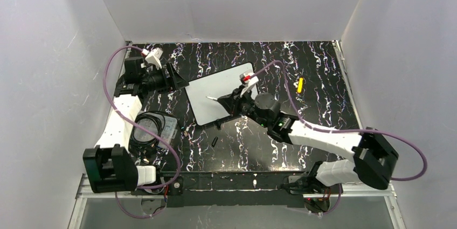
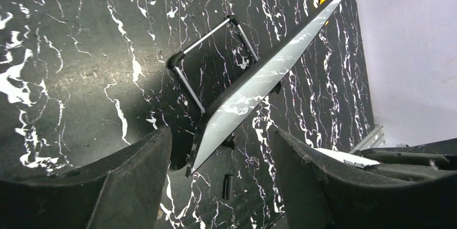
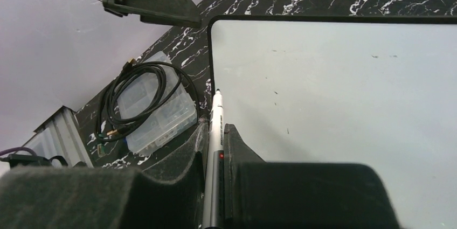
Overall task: Write a sentence on the whiteboard
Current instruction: Hold the whiteboard on the whiteboard stand, then write a sentence on the whiteboard.
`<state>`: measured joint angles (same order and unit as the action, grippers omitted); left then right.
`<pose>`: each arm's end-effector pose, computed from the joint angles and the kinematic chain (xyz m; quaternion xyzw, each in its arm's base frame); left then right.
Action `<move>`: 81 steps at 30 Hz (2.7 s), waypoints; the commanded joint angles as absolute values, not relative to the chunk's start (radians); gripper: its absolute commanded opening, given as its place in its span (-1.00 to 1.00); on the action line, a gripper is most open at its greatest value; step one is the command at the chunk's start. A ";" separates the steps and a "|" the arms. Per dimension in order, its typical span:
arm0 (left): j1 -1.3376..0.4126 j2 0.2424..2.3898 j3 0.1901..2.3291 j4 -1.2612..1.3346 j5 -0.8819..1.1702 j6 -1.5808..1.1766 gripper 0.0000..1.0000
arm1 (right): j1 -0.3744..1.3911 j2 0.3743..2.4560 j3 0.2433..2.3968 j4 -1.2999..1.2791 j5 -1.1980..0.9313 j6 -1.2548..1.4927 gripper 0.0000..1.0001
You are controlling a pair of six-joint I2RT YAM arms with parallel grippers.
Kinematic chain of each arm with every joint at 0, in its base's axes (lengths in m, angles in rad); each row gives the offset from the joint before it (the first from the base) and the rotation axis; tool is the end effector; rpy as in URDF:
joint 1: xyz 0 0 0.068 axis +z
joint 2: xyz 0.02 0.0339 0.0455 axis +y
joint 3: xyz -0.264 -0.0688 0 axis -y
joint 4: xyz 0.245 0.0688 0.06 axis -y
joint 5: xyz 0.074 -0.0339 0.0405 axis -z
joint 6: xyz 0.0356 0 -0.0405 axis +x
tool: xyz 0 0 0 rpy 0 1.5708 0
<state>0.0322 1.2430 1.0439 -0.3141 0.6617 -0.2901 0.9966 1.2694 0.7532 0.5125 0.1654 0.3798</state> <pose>0.2765 -0.0130 0.3237 0.0307 0.8323 -0.3395 0.4371 0.1643 0.2432 0.2965 -0.1587 0.6904 0.4016 0.5805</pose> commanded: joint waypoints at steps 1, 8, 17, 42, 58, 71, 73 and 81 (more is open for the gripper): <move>0.046 1.317 1.094 -0.276 0.775 -0.304 0.31 | 1.012 1.365 0.859 0.654 0.176 0.330 -0.97; 0.046 1.367 1.106 -0.266 0.791 -0.316 0.03 | 1.018 1.500 0.952 0.700 0.169 0.308 -0.97; 0.045 1.372 1.094 -0.249 0.808 -0.321 -0.20 | 1.020 1.607 1.039 0.711 0.188 0.281 -0.97; 0.045 1.387 1.088 -0.235 0.836 -0.327 -0.42 | 1.020 1.667 1.026 0.701 0.239 0.255 -0.97; 0.044 1.388 1.088 -0.234 0.834 -0.327 -0.44 | 1.047 1.626 0.926 0.680 0.265 0.275 -0.97; 0.044 1.390 1.086 -0.235 0.828 -0.327 -0.45 | 1.054 1.557 0.880 0.726 0.273 0.270 -0.97; 0.044 1.390 1.086 -0.234 0.828 -0.327 -0.46 | 1.054 1.553 0.877 0.747 0.254 0.270 -0.97; 0.044 1.391 1.086 -0.235 0.828 -0.327 -0.49 | 1.054 1.581 0.908 0.763 0.310 0.261 -0.97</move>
<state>0.0475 1.3994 1.0653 -0.2279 0.7902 -0.3252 1.0534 1.5955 0.8852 0.6922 0.2634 0.2829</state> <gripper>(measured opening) 0.264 0.197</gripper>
